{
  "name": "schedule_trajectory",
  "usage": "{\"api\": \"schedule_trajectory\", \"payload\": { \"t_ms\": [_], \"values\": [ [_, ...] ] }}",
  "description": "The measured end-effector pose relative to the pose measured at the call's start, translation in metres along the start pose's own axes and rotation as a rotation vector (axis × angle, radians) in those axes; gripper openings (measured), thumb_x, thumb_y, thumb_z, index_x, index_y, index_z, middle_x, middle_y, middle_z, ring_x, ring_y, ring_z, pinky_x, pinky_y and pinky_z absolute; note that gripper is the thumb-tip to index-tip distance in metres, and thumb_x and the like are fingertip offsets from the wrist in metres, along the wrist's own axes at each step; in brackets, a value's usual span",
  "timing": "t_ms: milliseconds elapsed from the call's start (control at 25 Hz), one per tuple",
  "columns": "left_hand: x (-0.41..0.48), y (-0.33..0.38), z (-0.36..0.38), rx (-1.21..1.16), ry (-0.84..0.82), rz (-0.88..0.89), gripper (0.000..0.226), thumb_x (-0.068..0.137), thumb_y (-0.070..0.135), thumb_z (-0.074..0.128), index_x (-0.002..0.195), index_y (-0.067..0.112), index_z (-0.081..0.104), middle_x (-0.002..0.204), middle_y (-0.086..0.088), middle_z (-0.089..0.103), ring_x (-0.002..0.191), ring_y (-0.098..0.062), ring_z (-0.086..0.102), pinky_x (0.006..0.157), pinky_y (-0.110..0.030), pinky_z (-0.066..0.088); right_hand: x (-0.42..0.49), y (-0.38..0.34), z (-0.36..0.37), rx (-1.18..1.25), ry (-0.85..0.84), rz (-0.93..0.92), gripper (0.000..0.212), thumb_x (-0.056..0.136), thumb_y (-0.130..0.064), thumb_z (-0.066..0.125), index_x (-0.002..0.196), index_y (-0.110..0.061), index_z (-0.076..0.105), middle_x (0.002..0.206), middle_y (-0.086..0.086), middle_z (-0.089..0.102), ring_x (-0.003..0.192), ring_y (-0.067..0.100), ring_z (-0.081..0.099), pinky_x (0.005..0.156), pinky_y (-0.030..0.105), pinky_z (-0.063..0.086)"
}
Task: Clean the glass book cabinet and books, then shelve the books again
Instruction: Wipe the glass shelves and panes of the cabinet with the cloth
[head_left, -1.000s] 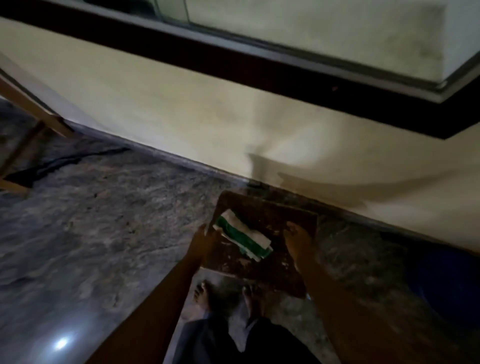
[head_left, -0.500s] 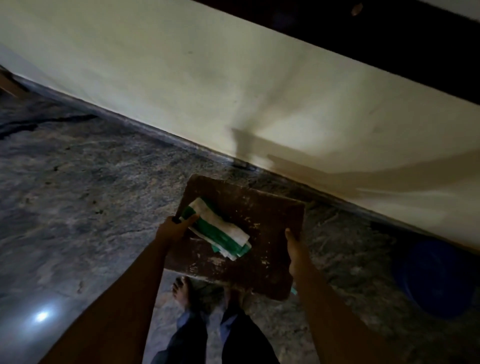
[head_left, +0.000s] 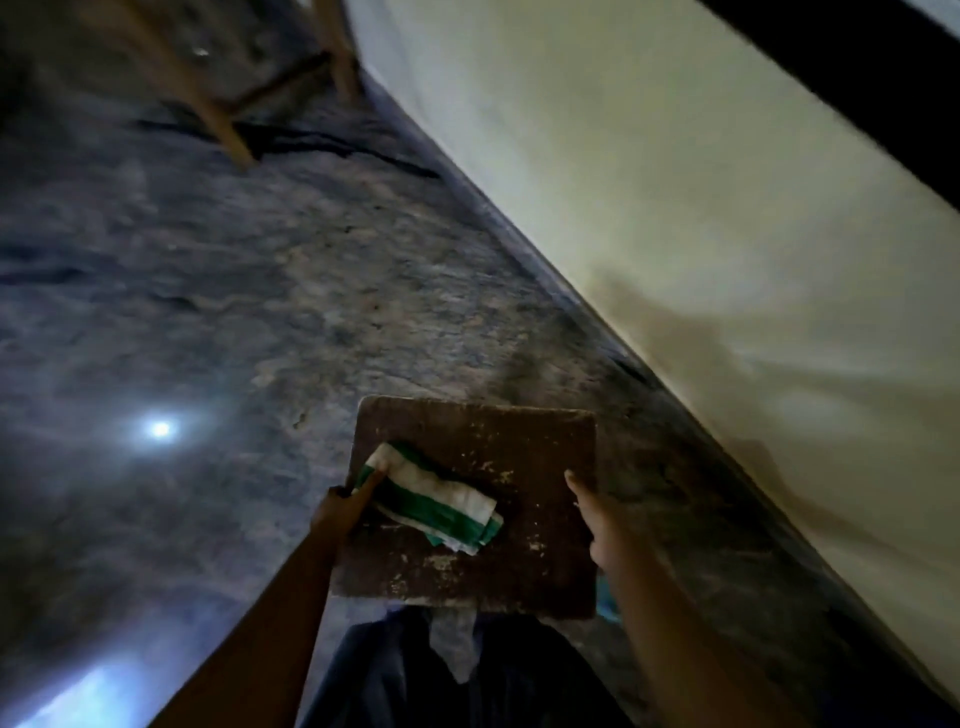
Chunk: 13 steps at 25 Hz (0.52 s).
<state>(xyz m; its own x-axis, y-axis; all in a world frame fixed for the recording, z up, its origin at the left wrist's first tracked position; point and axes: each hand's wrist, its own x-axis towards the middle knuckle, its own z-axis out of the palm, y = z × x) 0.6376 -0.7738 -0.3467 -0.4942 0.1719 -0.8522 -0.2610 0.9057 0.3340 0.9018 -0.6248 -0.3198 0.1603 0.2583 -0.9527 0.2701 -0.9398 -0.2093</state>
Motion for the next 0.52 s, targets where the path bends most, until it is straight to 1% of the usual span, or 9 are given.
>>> {"api": "schedule_trajectory", "payload": {
  "t_ms": [40, 80, 160, 200, 240, 320, 400, 480, 520],
  "values": [
    [-0.004, -0.020, -0.043, -0.098, 0.023, -0.031, 0.105, 0.046, 0.084, 0.061, 0.114, 0.004, 0.060, 0.108, -0.018, 0.065, 0.093, -0.032, 0.063, 0.087, -0.042, 0.053, -0.023, -0.003, 0.041, -0.075, -0.047, -0.008, 0.066, 0.081, -0.051, 0.063, 0.132, -0.012, 0.047, 0.136, 0.011, 0.047, 0.123, 0.031, 0.045, 0.098, 0.045, 0.039],
    [-0.013, -0.017, -0.045, -0.086, 0.012, -0.019, 0.095, 0.055, 0.081, 0.062, 0.109, 0.004, 0.063, 0.104, -0.018, 0.066, 0.088, -0.030, 0.064, 0.085, -0.040, 0.053, -0.027, -0.006, 0.042, -0.114, -0.045, -0.007, 0.067, 0.081, -0.051, 0.064, 0.132, -0.012, 0.047, 0.137, 0.011, 0.046, 0.123, 0.031, 0.045, 0.098, 0.045, 0.039],
    [-0.023, -0.041, -0.094, -0.161, 0.062, -0.029, 0.065, 0.076, 0.063, 0.062, 0.101, 0.003, 0.065, 0.095, -0.014, 0.066, 0.080, -0.025, 0.061, 0.078, -0.033, 0.051, -0.046, -0.007, 0.093, -0.240, -0.086, -0.035, 0.071, 0.077, -0.051, 0.067, 0.133, -0.013, 0.047, 0.138, 0.012, 0.045, 0.122, 0.033, 0.046, 0.100, 0.048, 0.039],
    [-0.030, -0.061, -0.132, -0.228, 0.078, -0.065, 0.058, 0.077, 0.059, 0.063, 0.097, 0.005, 0.064, 0.094, -0.012, 0.064, 0.082, -0.024, 0.061, 0.078, -0.032, 0.049, -0.063, -0.001, 0.133, -0.297, -0.135, -0.053, 0.070, 0.077, -0.050, 0.068, 0.133, -0.012, 0.048, 0.136, 0.013, 0.047, 0.120, 0.033, 0.048, 0.100, 0.051, 0.040],
    [-0.034, -0.082, -0.166, -0.288, 0.078, -0.104, 0.058, 0.072, 0.060, 0.065, 0.094, 0.006, 0.063, 0.096, -0.012, 0.064, 0.085, -0.025, 0.061, 0.082, -0.033, 0.050, -0.085, 0.003, 0.169, -0.356, -0.140, -0.084, 0.068, 0.078, -0.049, 0.067, 0.132, -0.012, 0.048, 0.134, 0.013, 0.049, 0.118, 0.034, 0.050, 0.100, 0.051, 0.041],
    [-0.027, -0.132, -0.222, -0.451, 0.120, -0.139, 0.080, 0.051, 0.072, 0.070, 0.095, 0.006, 0.063, 0.098, -0.016, 0.068, 0.088, -0.030, 0.065, 0.086, -0.042, 0.054, -0.122, 0.010, 0.237, -0.471, -0.173, -0.131, 0.065, 0.080, -0.046, 0.066, 0.132, -0.012, 0.048, 0.133, 0.012, 0.050, 0.118, 0.032, 0.050, 0.100, 0.049, 0.041],
    [-0.009, -0.189, -0.262, -0.580, 0.169, -0.216, 0.097, 0.032, 0.082, 0.072, 0.093, 0.007, 0.065, 0.092, -0.018, 0.070, 0.083, -0.034, 0.068, 0.080, -0.048, 0.056, -0.142, 0.019, 0.304, -0.591, -0.262, -0.190, 0.069, 0.076, -0.048, 0.069, 0.132, -0.013, 0.049, 0.135, 0.011, 0.050, 0.121, 0.030, 0.049, 0.102, 0.048, 0.039],
    [-0.014, -0.226, -0.306, -0.718, 0.240, -0.258, 0.096, 0.031, 0.084, 0.071, 0.088, 0.007, 0.065, 0.086, -0.017, 0.071, 0.080, -0.034, 0.069, 0.077, -0.049, 0.057, -0.147, 0.033, 0.379, -0.736, -0.343, -0.238, 0.083, 0.061, -0.056, 0.074, 0.130, -0.017, 0.052, 0.137, 0.009, 0.050, 0.125, 0.027, 0.047, 0.105, 0.050, 0.036],
    [-0.020, -0.239, -0.325, -0.789, 0.288, -0.275, 0.091, 0.035, 0.082, 0.070, 0.087, 0.007, 0.064, 0.086, -0.017, 0.070, 0.080, -0.033, 0.069, 0.077, -0.049, 0.057, -0.155, 0.040, 0.418, -0.803, -0.410, -0.258, 0.081, 0.060, -0.057, 0.074, 0.129, -0.019, 0.053, 0.137, 0.007, 0.050, 0.125, 0.026, 0.046, 0.105, 0.051, 0.036]
  ]
}}
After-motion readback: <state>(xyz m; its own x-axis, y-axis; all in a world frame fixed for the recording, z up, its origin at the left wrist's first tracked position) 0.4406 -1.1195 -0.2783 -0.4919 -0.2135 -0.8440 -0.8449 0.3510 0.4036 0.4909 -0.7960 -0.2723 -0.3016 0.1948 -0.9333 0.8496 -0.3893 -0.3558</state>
